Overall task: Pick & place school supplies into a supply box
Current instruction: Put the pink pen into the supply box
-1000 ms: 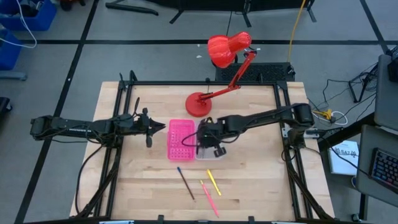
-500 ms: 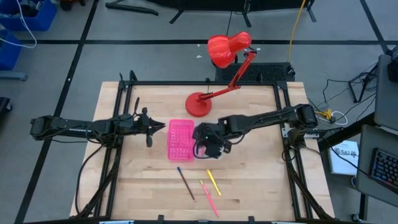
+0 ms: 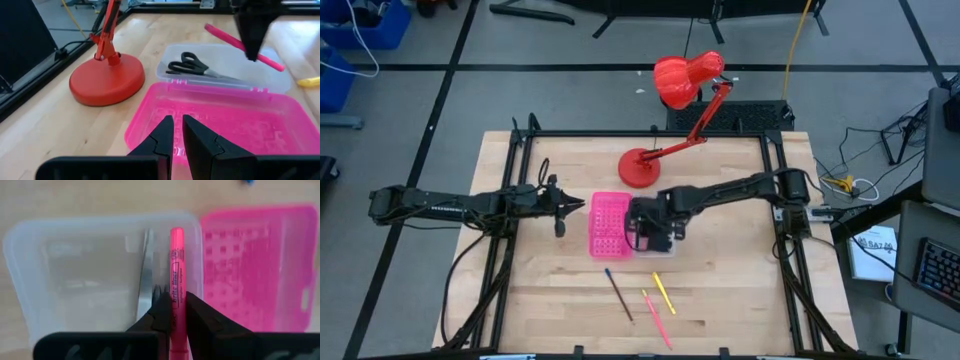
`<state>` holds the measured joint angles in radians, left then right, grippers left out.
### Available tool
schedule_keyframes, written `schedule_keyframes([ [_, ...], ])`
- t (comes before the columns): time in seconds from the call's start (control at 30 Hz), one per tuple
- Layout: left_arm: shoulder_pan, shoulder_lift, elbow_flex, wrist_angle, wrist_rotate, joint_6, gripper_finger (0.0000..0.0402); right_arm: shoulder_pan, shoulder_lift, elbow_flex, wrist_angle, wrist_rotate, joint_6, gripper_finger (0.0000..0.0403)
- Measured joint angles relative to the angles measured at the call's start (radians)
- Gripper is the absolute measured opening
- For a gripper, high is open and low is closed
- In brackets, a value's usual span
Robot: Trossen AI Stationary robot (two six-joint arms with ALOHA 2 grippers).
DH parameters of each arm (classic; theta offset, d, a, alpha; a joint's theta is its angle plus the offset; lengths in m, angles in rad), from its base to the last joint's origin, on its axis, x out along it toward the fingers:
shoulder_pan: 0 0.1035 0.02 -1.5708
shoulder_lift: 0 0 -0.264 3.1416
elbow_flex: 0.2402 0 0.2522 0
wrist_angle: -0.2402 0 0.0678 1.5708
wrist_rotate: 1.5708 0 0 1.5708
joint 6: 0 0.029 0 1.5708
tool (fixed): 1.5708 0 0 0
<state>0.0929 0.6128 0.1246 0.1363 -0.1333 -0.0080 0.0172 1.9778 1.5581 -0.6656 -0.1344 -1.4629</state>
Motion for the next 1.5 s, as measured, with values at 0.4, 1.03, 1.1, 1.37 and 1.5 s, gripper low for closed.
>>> schedule_keyframes([
  [0.4, 0.000, 0.058, 0.000, 0.010, 0.000, 0.095, 0.0049, -0.089, 0.017, 0.000, 0.032, -0.158, -0.048, 0.0028],
  [1.03, -0.001, 0.110, 0.000, 0.029, 0.009, 0.105, 0.0049, -0.157, 0.132, 0.000, 0.055, -0.311, -0.052, 0.0028],
  [1.1, -0.002, 0.124, 0.001, 0.047, 0.009, 0.106, 0.0049, -0.159, 0.137, -0.002, 0.049, -0.300, -0.065, 0.0028],
  [1.37, -0.003, 0.152, 0.000, 0.050, 0.013, 0.103, 0.0049, -0.164, 0.152, -0.009, 0.056, -0.274, -0.060, 0.0052],
  [1.5, -0.003, 0.160, 0.000, 0.048, 0.026, 0.102, 0.0049, -0.161, 0.143, -0.009, 0.060, -0.228, -0.042, 0.0091],
])
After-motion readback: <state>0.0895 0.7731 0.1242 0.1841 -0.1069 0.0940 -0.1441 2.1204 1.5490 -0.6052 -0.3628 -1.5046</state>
